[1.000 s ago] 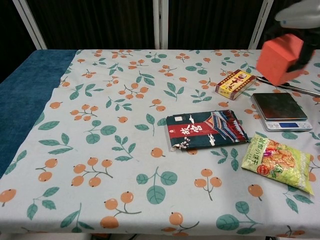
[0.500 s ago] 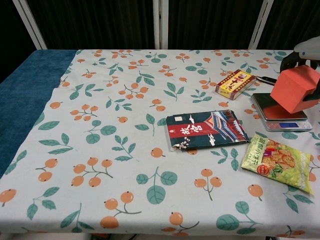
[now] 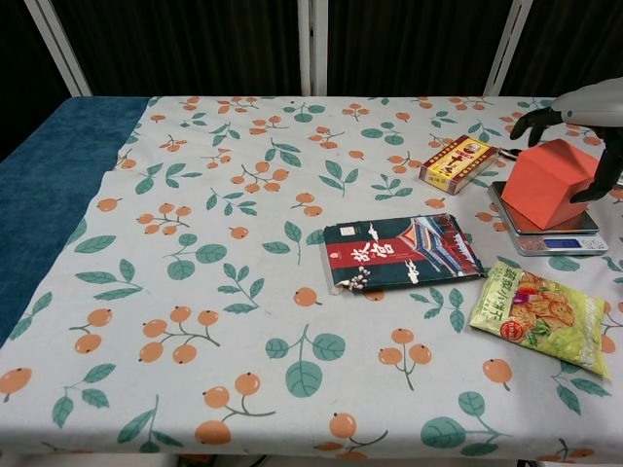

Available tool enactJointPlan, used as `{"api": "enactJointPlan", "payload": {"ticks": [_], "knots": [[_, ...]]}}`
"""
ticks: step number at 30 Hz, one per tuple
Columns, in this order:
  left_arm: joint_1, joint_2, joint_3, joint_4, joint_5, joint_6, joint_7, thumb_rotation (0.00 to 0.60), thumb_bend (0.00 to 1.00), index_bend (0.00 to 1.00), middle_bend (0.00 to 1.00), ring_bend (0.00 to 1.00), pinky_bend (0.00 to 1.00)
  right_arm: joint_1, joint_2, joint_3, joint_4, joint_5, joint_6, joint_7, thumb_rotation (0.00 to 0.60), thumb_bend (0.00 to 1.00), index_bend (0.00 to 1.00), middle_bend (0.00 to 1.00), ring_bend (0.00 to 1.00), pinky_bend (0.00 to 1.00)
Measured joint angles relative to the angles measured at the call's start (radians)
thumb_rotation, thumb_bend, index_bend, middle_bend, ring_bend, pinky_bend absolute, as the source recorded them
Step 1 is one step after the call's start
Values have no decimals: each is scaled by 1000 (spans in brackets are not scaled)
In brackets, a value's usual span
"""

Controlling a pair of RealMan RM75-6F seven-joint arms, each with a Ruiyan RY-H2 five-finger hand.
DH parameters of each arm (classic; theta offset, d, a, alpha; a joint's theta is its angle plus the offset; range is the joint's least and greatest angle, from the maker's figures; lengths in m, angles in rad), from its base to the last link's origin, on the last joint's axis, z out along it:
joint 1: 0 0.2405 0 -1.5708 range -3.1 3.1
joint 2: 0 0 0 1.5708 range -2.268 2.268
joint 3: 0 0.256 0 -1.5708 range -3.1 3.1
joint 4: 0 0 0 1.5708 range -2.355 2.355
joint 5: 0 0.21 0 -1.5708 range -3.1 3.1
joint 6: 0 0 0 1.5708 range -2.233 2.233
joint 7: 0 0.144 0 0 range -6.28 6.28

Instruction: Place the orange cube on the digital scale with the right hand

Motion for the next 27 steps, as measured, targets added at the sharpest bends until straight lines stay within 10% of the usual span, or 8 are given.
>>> {"api": "enactJointPlan", "payload": {"ticks": [14, 20, 27], "knots": [[9, 7, -2, -13, 4, 24, 15, 600, 72, 68, 53, 0, 0, -77, 99, 4, -113, -161, 116, 83, 600, 19, 0, 0, 0, 0], [10, 9, -4, -26, 3, 27, 49, 600, 72, 69, 53, 0, 0, -259, 143, -38, -137, -439, 420, 192, 600, 0, 0, 0, 0, 0], [2, 11, -15, -39, 0, 29, 106, 600, 72, 69, 53, 0, 0, -584, 89, -95, 97, -639, 763, 495, 600, 0, 0, 0, 0, 0]]}}
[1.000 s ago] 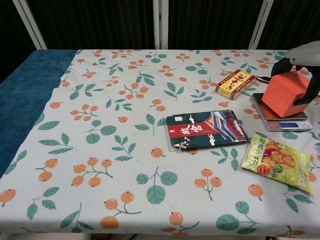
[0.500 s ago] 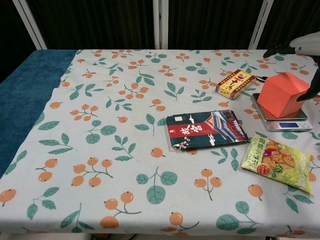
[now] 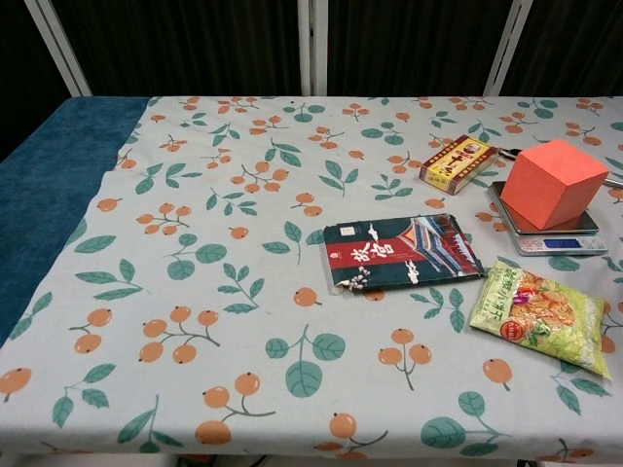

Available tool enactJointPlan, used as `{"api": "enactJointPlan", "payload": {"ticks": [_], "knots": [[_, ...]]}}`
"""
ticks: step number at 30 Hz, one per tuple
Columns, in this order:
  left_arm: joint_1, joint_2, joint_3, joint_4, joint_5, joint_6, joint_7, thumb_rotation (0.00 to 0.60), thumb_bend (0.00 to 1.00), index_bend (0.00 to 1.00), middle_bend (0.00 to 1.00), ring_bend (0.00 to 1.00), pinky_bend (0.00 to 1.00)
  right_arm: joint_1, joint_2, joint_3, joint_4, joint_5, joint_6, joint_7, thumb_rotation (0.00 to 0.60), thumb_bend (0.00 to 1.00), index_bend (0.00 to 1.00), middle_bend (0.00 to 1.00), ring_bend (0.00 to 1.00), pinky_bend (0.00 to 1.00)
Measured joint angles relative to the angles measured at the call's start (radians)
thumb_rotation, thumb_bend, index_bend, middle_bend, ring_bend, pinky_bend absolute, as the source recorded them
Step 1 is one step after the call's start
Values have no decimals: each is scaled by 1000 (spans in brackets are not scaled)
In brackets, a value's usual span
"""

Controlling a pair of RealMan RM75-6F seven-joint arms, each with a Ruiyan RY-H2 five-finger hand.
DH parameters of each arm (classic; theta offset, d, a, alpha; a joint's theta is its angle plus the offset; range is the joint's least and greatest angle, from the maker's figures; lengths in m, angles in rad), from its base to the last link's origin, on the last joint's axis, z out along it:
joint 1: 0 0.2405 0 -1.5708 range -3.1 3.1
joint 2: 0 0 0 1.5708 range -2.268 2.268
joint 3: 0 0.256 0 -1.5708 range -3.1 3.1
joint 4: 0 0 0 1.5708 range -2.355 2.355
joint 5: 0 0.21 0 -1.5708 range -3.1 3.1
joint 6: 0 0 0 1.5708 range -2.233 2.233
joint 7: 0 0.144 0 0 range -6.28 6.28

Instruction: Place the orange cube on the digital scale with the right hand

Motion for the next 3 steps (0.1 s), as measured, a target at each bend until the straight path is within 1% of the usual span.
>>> {"api": "enactJointPlan", "payload": {"ticks": [3], "knots": [[-8, -3, -7, -4, -3, -5, 8, 600, 72, 69, 53, 0, 0, -88, -48, -12, 129, -38, 44, 116, 600, 0, 0, 0, 0, 0]]}}
